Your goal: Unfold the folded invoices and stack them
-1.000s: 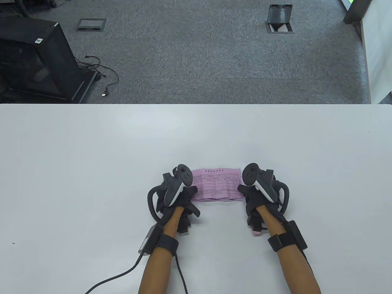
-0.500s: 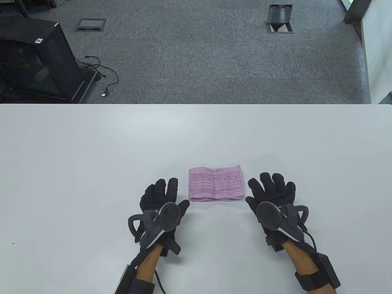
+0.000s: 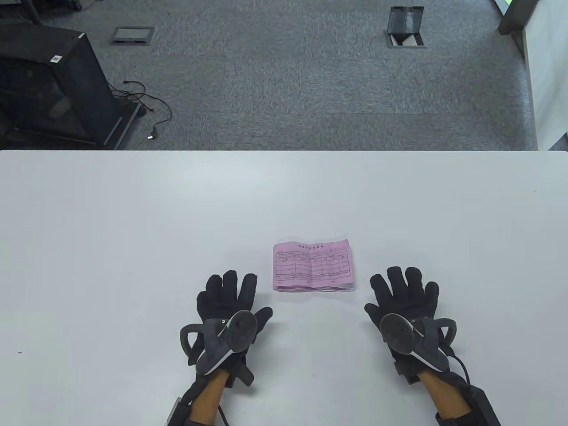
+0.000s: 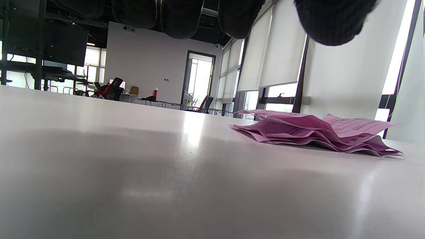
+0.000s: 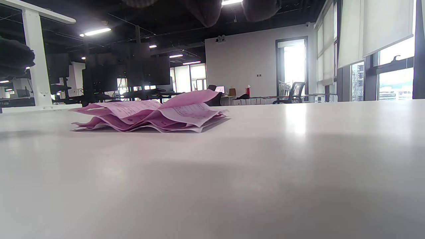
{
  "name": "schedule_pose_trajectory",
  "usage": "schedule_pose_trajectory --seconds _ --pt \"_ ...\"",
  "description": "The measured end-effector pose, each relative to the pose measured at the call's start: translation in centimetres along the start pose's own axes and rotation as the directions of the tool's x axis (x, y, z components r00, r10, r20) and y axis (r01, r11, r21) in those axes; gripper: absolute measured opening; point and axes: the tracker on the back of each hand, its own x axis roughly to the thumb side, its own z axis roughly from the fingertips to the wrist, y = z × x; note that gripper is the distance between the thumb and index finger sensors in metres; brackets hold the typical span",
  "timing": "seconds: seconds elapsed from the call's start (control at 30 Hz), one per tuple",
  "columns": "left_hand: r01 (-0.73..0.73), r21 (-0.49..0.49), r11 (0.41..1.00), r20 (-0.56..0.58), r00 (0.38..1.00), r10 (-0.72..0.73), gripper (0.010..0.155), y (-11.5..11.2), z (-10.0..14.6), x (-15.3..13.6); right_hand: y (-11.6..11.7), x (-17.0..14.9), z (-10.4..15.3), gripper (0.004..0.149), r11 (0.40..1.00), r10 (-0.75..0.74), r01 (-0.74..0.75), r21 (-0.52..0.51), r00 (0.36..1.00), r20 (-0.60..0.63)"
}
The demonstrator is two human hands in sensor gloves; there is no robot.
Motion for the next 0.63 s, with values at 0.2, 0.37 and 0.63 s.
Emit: schedule_pose_trajectory --seconds 0.2,0.37,0.63 --pt "-0.017 -0.024 1.0 0.004 1.0 0.017 0.08 -0.1 0.28 -0.53 0.05 0.03 -0.01 0.066 1.0 0.021 -0.021 0.009 1.0 -0.002" --pt "-0.039 -0.025 0.999 0.0 0.999 0.039 0.08 -0.03 0.33 -0.74 0.3 -0.27 -0.15 0.067 1.0 0.019 -0.019 0.024 1.0 -0.013" --pt "-0.018 -0.047 0.999 0.002 1.0 0.018 0.079 -0.33 0.55 -0.62 0.3 -0.36 -0.21 0.068 0.999 0.012 -0.012 0.03 1.0 -0.017"
